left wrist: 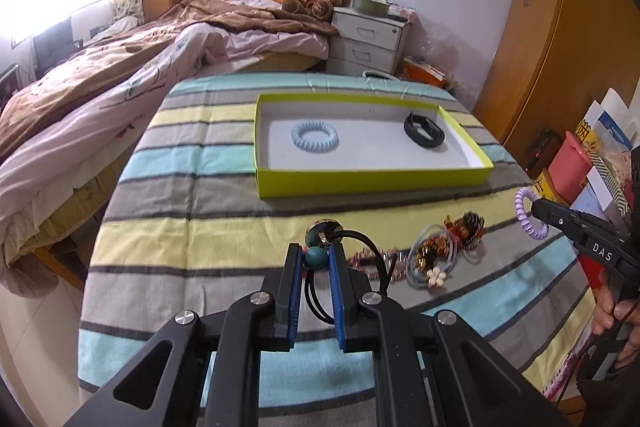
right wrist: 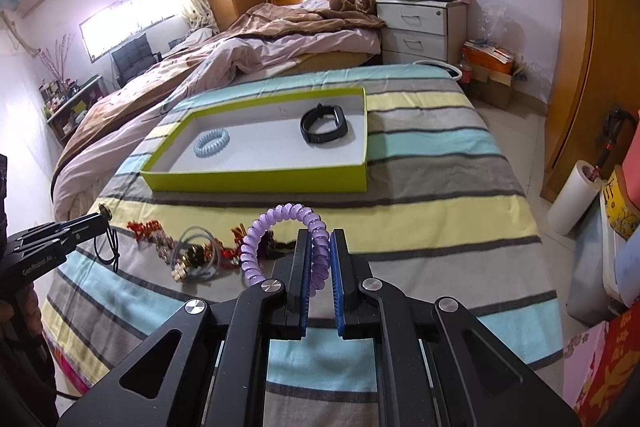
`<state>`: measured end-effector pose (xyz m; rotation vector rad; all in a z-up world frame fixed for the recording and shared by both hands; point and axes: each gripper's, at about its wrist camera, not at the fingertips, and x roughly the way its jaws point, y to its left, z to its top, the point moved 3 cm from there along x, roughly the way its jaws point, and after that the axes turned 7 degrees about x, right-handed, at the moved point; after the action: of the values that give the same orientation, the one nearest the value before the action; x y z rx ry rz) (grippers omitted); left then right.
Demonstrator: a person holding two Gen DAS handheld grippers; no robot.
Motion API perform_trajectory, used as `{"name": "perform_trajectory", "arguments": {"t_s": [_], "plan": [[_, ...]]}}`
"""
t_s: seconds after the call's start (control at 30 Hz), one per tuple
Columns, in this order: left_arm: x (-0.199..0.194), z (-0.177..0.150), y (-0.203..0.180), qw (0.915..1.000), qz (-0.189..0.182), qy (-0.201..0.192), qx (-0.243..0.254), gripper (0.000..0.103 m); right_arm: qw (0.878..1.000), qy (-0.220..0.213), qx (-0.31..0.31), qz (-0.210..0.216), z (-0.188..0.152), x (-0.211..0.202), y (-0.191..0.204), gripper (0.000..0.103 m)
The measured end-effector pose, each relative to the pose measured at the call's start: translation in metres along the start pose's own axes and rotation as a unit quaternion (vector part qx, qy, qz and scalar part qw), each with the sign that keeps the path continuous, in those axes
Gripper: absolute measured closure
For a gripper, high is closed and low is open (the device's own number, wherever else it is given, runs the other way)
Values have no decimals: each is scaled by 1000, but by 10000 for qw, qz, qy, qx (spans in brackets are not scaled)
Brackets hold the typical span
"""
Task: Organize jewelry
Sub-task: 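Carry both items into the green box and open both grippers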
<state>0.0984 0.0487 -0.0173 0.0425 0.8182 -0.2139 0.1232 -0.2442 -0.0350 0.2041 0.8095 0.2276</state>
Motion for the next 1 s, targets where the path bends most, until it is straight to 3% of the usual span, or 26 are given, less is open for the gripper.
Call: {"name": "perform_trajectory", "arguments": {"t_s": [0.43, 0.77, 1.0], "plan": [[23, 59, 5, 9999, -55, -65, 70, 90, 9993, -197, -292, 81, 65, 20, 26, 93], [63, 86, 11, 9999, -17, 119, 100, 90, 9994, 99, -311, 69, 103, 78, 36, 93], [92, 87, 23, 9991, 126, 395, 28, 90, 9986, 464, -265, 47, 115, 125, 35, 93]]}}
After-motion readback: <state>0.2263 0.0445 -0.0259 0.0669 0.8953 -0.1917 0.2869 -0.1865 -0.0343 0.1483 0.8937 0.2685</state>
